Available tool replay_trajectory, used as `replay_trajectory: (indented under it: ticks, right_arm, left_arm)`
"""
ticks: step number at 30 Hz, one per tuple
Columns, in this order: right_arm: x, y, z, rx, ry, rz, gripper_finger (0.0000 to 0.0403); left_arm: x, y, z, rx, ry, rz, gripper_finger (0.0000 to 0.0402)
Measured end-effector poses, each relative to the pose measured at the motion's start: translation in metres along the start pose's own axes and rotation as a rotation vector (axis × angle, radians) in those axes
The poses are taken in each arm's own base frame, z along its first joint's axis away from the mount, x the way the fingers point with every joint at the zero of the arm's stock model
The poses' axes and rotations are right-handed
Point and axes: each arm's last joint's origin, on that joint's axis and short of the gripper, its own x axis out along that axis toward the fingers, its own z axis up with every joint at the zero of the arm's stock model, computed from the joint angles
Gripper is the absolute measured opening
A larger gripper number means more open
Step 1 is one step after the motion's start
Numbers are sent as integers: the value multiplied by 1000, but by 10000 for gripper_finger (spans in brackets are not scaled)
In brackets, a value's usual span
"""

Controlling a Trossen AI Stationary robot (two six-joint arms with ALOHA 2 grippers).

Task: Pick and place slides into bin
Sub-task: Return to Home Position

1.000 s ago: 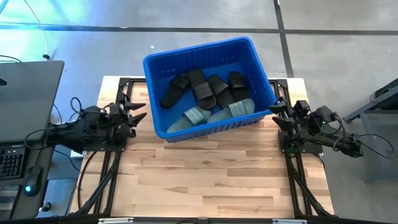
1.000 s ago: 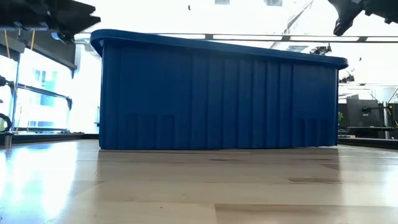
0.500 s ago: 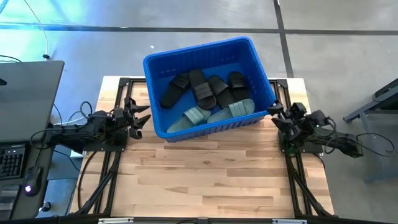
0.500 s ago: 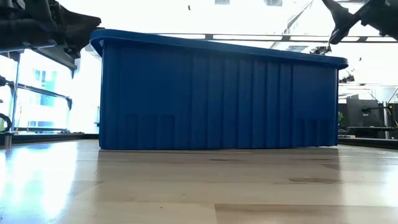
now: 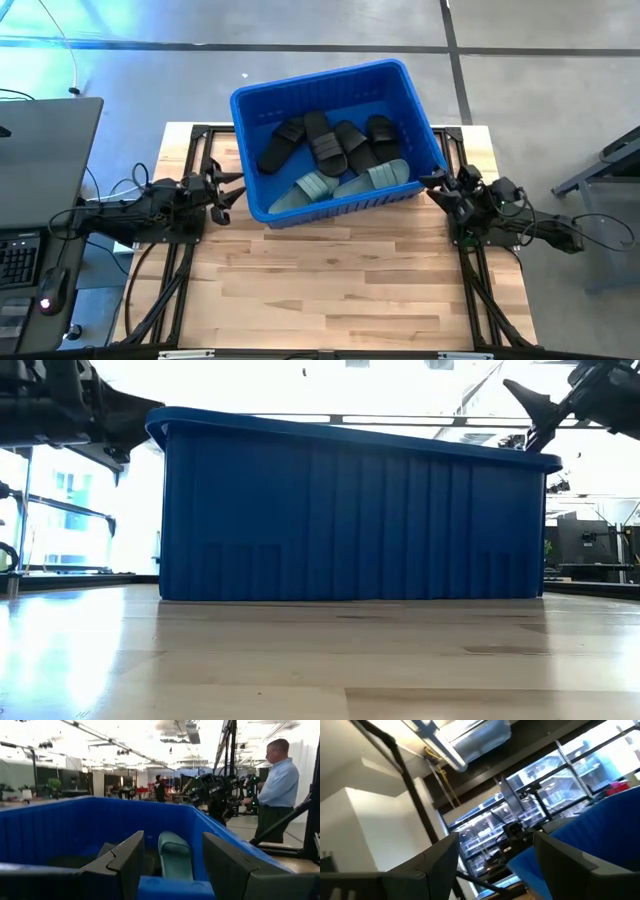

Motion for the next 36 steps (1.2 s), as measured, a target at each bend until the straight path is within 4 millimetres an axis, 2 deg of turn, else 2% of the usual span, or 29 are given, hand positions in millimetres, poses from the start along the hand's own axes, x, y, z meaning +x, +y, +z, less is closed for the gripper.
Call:
replay_trajectory:
  ticks: [4, 8, 10, 13, 16, 19, 27, 36]
  right_arm:
    - [0, -1, -1, -10, 18, -26, 245]
    - [0, 1, -3, -30, 62, 57, 245]
    - [-1, 4, -1, -46, 47, 117, 245]
    - [-2, 13, 5, -116, 33, 297, 245]
    - [-3, 15, 3, -58, 114, 365, 245]
    - [-3, 12, -3, -1, 190, 358, 245]
    - [-3, 1, -17, 23, 323, 246, 245]
    - [-7, -10, -32, -73, 433, 125, 245]
  left_arm:
    - [0, 0, -2, -24, 21, -1, 184]
    - [0, 0, -2, -23, 19, -1, 184]
    - [0, 0, -2, -23, 19, -3, 184]
    - [0, -1, -2, -23, 19, -17, 184]
    - [0, -1, -2, -22, 18, -23, 184]
    - [0, -1, -2, -21, 19, -23, 184]
    - [0, -1, -2, -22, 18, -23, 184]
    - [0, -1, -2, -23, 18, -23, 184]
